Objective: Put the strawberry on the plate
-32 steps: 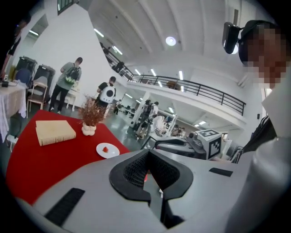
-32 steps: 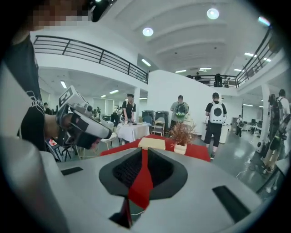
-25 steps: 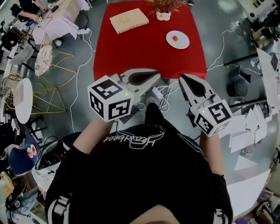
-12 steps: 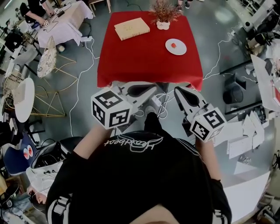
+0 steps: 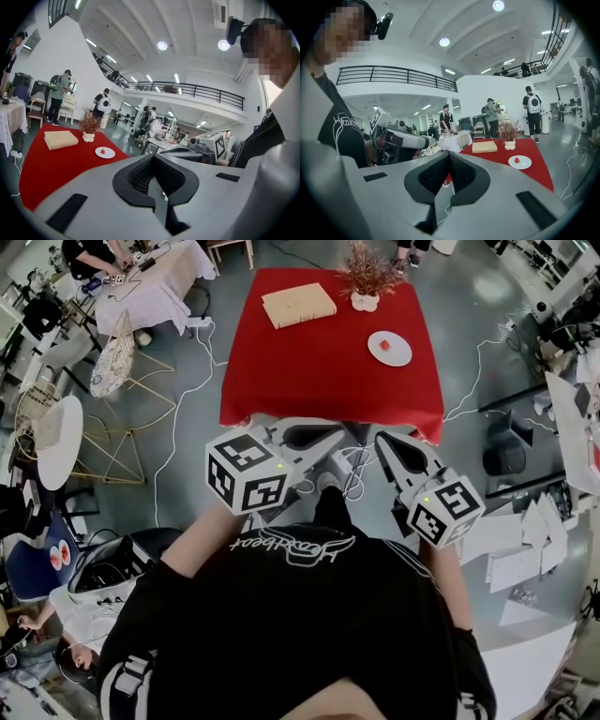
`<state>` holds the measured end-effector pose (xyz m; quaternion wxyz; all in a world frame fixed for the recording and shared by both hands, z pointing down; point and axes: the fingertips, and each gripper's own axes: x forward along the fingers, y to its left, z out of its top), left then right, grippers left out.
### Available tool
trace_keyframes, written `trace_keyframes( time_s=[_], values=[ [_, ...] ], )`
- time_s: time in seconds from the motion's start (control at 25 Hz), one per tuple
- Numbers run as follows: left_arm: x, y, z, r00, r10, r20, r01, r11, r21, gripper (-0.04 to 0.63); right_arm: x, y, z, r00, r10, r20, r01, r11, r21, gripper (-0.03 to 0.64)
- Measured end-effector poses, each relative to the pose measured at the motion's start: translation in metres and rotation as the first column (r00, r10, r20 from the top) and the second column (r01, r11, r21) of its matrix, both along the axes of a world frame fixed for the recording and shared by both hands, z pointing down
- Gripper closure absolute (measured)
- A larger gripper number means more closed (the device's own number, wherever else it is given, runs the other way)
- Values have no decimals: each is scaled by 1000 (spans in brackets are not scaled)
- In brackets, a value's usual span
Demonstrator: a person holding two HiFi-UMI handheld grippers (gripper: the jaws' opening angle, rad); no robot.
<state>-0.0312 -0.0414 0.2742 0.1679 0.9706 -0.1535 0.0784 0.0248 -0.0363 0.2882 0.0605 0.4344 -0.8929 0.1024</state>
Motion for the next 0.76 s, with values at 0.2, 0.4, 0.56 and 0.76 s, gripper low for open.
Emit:
trace_keyframes(
  time_s=[0.2, 0.4, 0.56, 0.76],
  values=[
    [1, -3, 1, 1000, 6, 0, -6, 1000, -2, 589, 1, -4, -1, 1000, 1, -10, -1, 1000, 4, 609],
    [3, -10, 1, 1000, 8, 5, -8, 1000, -2, 589, 2, -12, -1, 1000, -2, -12, 2, 1000, 4, 609],
    [7, -17, 1, 1000, 11, 4, -11, 1000, 1, 589, 6, -19, 0, 1000, -3, -11, 3, 1000, 0, 609],
    [12, -27, 3, 1000, 4, 6, -4, 1000, -2, 589, 11, -28, 0, 1000, 0, -11, 1, 1000, 4, 609]
  ],
)
